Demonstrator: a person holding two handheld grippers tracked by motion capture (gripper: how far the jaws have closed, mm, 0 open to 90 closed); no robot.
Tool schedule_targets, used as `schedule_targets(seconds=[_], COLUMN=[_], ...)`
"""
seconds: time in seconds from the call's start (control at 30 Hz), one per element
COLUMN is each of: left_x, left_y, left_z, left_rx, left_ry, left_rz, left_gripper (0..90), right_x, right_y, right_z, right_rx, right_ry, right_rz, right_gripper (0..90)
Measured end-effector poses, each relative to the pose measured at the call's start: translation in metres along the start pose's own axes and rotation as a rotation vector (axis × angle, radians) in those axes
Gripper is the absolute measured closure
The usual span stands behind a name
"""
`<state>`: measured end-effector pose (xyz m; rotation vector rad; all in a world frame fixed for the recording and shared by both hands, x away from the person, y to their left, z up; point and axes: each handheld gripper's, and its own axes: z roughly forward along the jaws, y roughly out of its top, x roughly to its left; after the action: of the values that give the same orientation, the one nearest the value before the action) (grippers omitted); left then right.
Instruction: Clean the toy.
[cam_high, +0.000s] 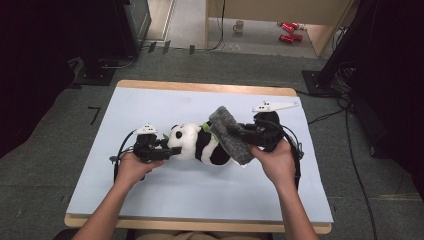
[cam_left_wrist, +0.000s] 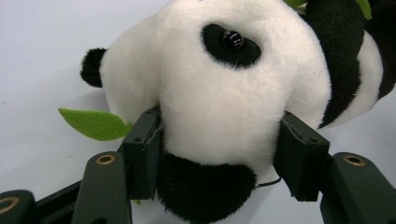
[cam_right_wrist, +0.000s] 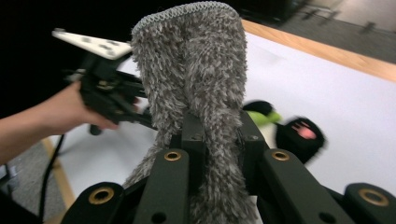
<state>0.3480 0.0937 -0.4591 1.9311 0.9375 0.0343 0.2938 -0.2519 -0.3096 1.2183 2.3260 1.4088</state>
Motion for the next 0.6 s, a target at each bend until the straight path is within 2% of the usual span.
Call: schedule_targets(seconds=[0.1, 0.17, 0.27, 0.3, 0.37, 0.5, 0.6], left_x=[0.000, -0.001, -0.001, -0.001, -0.001, -0.002, -0.002], left_y=[0.000, 0.000, 0.000, 0.000, 0.000, 0.000, 0.000], left_z=[0.000, 0.000, 0.000, 0.000, 0.000, 0.001, 0.001], left_rx=[0.002, 0.004, 0.011, 0.011, 0.013, 0.013, 0.013], left_ry=[0.001, 0.003, 0.003, 0.005, 0.005, 0.005, 0.005], left_rz=[0.000, -0.002, 0.000, 0.009, 0.014, 0.016, 0.017], left_gripper=[40.0, 40.1, 40.2, 40.2, 40.3, 40.3, 40.3], right_x=[0.008, 0.006, -0.009, -0.014, -0.027, -0.042, -0.047], right_y=[0.000, -0.006, -0.023, -0.027, -0.036, -0.043, -0.046], right_z=[0.006, 0.017, 0.039, 0.042, 0.046, 0.044, 0.043], right_rx=[0.014, 0.049, 0.122, 0.128, 0.116, 0.112, 0.114], right_ry=[0.025, 0.035, 0.009, 0.004, 0.024, 0.016, 0.009], right_rz=[-0.013, 0.001, 0.040, 0.045, 0.093, 0.113, 0.122], right_gripper=[78.6, 78.6, 78.5, 78.4, 78.2, 77.8, 77.9])
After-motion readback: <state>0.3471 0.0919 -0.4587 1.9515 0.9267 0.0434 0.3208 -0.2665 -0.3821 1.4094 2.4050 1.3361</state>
